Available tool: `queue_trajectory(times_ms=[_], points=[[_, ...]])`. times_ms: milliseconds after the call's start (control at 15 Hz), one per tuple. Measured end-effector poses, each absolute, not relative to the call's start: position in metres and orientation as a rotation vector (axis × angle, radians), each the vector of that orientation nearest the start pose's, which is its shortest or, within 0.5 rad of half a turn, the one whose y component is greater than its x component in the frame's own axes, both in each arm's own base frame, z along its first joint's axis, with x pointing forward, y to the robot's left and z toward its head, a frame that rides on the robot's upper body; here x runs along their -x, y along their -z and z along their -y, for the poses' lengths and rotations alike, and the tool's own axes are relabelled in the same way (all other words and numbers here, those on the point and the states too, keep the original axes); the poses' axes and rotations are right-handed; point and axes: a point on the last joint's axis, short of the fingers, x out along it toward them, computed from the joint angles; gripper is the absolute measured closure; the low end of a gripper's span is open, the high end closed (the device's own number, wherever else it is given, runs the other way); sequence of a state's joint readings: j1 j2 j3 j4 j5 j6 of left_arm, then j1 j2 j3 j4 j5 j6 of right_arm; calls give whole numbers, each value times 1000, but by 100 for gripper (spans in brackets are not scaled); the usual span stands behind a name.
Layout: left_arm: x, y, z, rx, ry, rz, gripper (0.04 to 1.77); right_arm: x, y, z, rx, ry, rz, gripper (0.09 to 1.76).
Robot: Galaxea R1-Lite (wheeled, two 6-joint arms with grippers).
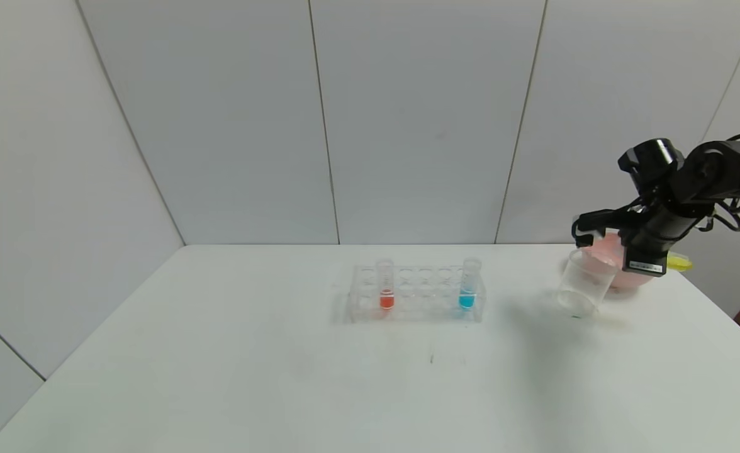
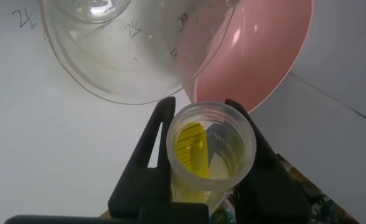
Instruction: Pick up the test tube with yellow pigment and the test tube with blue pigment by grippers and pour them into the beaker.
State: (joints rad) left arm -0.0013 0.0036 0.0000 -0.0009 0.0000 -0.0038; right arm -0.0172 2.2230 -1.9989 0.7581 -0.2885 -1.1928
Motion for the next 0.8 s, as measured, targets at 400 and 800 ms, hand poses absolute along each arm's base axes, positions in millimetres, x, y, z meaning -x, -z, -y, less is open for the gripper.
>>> queue_trajectory(times_ms=[400,800], points=[[23,-76,0,4,2,-2,5,-427,-185,4,1273,-316,-1062,125],[23,-76,0,4,2,-2,5,-427,-186,1,1338,-273,-1098,125]])
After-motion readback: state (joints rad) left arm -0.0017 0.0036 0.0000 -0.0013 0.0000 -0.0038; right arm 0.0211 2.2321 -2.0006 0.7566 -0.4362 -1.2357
